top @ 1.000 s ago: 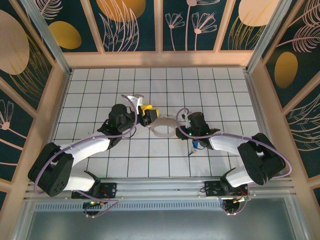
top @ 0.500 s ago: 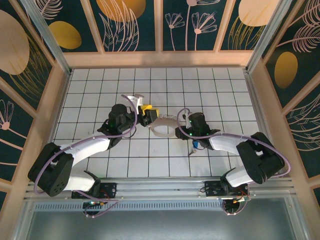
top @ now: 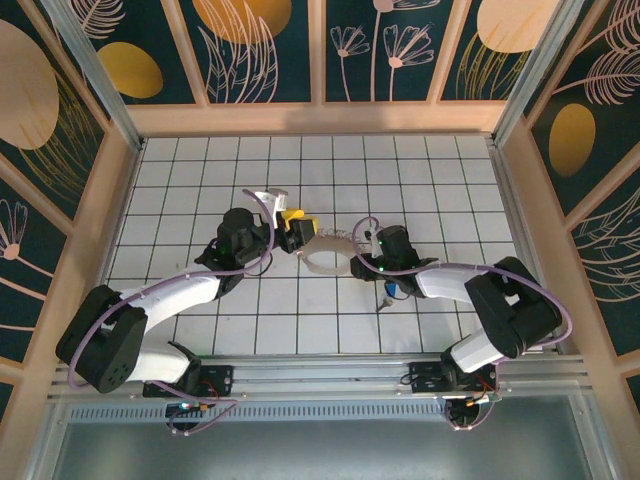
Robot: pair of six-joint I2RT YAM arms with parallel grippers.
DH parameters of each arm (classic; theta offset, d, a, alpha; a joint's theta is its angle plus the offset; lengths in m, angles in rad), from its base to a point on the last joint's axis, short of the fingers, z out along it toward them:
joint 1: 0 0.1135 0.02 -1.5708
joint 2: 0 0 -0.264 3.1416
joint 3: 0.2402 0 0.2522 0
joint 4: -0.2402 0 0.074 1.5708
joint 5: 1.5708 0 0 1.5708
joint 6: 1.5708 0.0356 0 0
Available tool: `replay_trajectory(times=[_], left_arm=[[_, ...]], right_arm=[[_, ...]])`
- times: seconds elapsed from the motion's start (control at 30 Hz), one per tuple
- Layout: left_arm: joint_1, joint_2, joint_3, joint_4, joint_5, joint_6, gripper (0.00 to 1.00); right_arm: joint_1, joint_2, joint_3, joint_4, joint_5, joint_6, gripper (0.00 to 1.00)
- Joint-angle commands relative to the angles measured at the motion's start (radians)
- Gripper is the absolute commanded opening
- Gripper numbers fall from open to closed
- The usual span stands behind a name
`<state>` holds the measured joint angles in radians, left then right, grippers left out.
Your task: Put the keys on the keyring
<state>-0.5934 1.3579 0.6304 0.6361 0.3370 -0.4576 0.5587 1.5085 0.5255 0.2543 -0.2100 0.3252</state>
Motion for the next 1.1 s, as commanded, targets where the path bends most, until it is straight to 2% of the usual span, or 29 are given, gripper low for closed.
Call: replay_trajectory(times=[0.0,0.47,1.07], left_arm=[[0.007,0.005,0.025,0.027,0.014,-0.006,0.56],[0.008,0.012,0.027,0.028,0.015,-0.004,0.56],[0.007,0.016,0.028,0.03,0.016,-0.004,0.56]], right_arm=[[-0.006,0.018,0.02,0.028,-0.017,0.011,0.35],[-0.006,0.042,0.057,0.023,-0.015,0.001,0.32],[-0.006,0.056,0.057,0.028,0.017,-0.012,0.33]])
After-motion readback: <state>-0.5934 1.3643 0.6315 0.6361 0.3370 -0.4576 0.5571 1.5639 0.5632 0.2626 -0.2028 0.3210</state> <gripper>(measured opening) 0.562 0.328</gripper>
